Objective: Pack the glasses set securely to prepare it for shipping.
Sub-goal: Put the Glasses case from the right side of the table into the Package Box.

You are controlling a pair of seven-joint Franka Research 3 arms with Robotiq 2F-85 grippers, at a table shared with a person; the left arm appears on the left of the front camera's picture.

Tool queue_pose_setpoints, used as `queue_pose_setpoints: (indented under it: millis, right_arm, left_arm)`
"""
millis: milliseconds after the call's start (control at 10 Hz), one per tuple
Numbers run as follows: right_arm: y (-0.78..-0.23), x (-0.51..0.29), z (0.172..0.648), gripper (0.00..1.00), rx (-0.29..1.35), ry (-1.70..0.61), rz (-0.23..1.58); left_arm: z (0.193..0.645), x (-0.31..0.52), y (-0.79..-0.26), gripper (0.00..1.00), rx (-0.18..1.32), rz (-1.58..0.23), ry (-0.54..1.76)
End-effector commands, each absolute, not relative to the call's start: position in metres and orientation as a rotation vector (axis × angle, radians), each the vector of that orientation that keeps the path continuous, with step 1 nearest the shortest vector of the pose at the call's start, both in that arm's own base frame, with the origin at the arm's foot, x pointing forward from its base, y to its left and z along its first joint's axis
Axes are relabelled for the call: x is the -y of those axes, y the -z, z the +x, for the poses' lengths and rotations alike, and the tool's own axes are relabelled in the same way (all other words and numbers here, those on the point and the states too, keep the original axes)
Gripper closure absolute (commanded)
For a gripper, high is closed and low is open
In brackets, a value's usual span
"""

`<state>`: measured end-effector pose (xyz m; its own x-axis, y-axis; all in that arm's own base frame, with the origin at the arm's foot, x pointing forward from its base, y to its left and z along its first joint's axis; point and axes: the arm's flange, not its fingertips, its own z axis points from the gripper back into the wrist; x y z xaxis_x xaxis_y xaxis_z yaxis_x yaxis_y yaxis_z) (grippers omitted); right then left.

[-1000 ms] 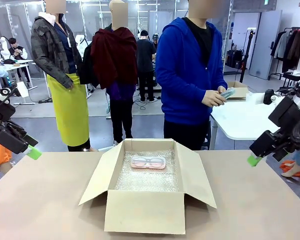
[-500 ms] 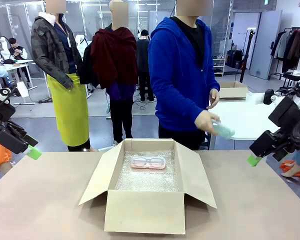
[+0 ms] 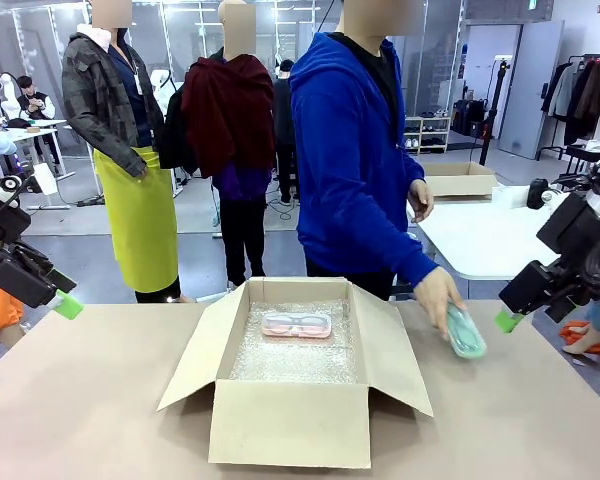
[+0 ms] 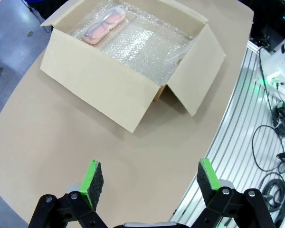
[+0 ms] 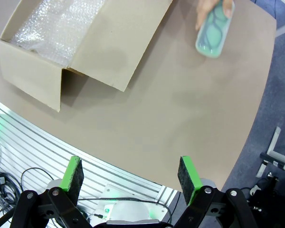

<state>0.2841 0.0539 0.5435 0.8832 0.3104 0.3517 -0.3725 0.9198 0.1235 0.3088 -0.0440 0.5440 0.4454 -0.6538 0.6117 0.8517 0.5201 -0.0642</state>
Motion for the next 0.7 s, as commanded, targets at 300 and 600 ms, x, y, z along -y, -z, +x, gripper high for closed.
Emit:
queue_pose_setpoints:
  millis: [300,600]
  right_arm:
    - [-0.544,-0.0558,0.2856,0.0,0.344,-0.36,0.174]
    - [-0.544,-0.0558,0.2856,0.0,0.344,-0.36,0.174]
  left_arm:
    - [0.3093,0.0422,-0.5439,0.0,0.581,-0.416,0.981]
    - [0.3093,0.0422,-0.5439,0.0,0.581,-0.416,0.981]
